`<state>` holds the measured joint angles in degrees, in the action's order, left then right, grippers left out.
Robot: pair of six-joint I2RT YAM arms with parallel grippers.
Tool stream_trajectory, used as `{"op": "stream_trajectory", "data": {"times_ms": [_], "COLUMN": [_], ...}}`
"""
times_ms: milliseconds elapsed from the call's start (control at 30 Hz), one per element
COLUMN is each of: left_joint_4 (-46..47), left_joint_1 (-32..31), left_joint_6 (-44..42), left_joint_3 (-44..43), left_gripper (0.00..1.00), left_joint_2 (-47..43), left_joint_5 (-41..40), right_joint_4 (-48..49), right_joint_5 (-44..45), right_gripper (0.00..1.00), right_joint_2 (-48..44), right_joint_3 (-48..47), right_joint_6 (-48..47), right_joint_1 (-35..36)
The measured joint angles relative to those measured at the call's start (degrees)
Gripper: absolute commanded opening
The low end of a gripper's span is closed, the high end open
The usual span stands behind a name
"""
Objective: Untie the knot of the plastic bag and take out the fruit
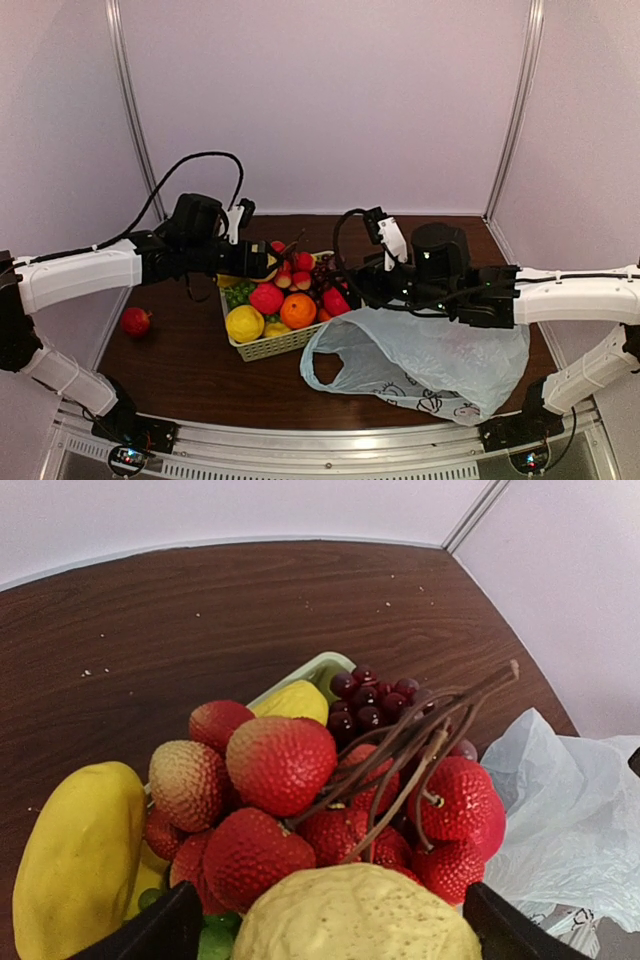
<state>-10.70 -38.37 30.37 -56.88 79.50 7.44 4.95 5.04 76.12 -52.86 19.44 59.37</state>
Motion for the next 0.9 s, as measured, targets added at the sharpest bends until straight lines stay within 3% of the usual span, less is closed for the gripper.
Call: {"op": "stream_trajectory", "data": {"times_ms": [267,467,900], "left_joint_4": [-1.60,-2.36,-2.69], "left_joint_1": [0.00,0.00,0.00], "left_joint_6": [0.59,1.77,4.83], "left_joint_3": [0.37,1.29,5.05], "left_gripper": [0.97,0.94,0.49], "left_joint_2": [-1.18,-3.50,-6.93], "left_joint_5": [-1.92,-2.56,-2.34], "right_joint_4": [0.07,0.09,0.76], "right_joint_5": [0.00,0.00,-0.02], "right_gripper": [0.97,0.97,0.97], "right_joint_2": [-0.07,-0.50,-1.38], "right_joint_3": [0.13,0.87,1.81], "right_joint_6": [0.31,0.44,0.55], "right_joint_1": [0.00,0.00,0.00]}}
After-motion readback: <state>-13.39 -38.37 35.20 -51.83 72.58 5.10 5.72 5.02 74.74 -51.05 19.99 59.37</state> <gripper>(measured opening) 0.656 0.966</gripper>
